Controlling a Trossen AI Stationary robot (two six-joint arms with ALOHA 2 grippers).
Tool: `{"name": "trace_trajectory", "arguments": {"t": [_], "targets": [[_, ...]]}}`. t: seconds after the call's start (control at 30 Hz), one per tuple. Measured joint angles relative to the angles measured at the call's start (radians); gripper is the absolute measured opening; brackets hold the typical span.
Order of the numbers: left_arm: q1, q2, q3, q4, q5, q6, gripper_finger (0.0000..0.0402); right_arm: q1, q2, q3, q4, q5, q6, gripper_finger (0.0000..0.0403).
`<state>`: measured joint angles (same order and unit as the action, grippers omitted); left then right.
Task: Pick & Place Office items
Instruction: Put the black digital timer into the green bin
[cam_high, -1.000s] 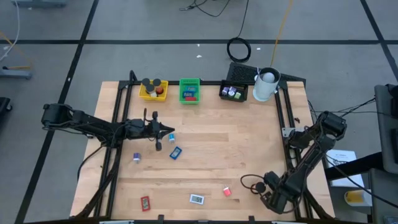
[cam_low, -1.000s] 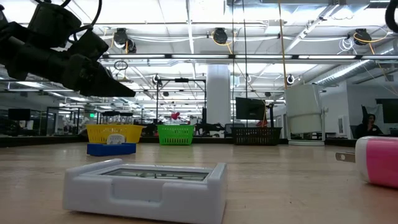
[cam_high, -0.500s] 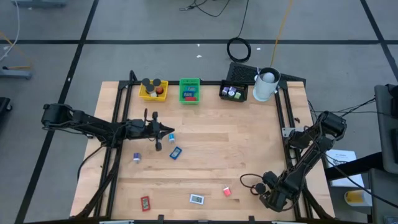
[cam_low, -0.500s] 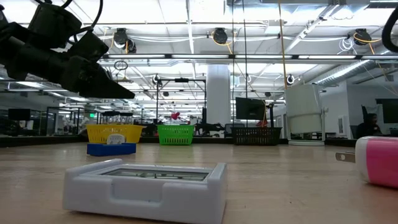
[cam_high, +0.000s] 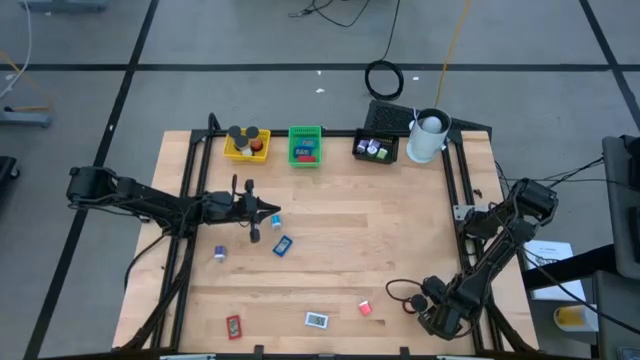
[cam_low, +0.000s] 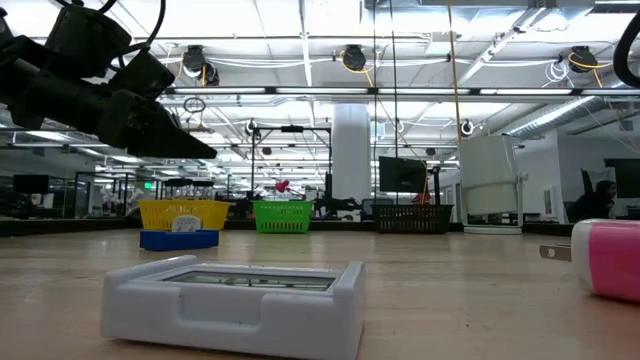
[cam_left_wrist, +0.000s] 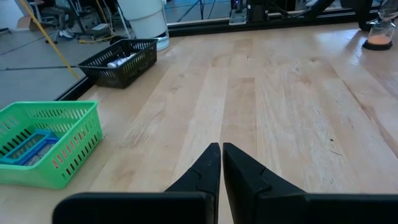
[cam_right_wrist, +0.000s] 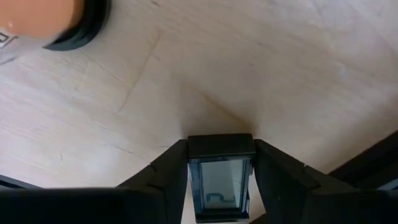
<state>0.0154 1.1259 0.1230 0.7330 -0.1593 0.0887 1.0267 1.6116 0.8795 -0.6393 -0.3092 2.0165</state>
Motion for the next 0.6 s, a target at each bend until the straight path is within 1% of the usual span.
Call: {"name": "trace_trajectory", "arguments": {"t": [0.17, 0.27, 0.37, 0.4, 0.43, 0.47, 0.6], "targets": [[0.000, 0.000, 0.000, 0.000, 0.000, 0.001, 0.0026, 0.000, -0.004, 0.000, -0.026, 0.003, -0.023, 0.0158], [0.000, 0.000, 0.000, 0.000, 0.000, 0.004, 0.0026, -0.007, -0.022, 0.000, -0.061, 0.026, -0.044, 0.0158], [0.000, 0.000, 0.000, 0.000, 0.000, 0.004, 0.0026, -0.024, -0.060, -0.007, -0.181, 0.040, -0.067, 0.0150], [0.000, 0.000, 0.000, 0.000, 0.000, 0.004, 0.0026, -0.027, -0.063, -0.009, -0.212, 0.064, -0.068, 0.0149], [0.000, 0.000, 0.000, -0.002, 0.000, 0.003, 0.0026, -0.041, -0.073, -0.007, -0.251, 0.054, -0.082, 0.0148], [0.000, 0.000, 0.000, -0.003, 0.000, 0.003, 0.0026, -0.052, -0.088, -0.003, -0.288, 0.045, -0.095, 0.0148], [-0.003, 0.000, 0.000, -0.006, 0.000, 0.004, 0.0026, -0.088, -0.138, -0.005, -0.435, 0.071, -0.132, 0.0157]]}}
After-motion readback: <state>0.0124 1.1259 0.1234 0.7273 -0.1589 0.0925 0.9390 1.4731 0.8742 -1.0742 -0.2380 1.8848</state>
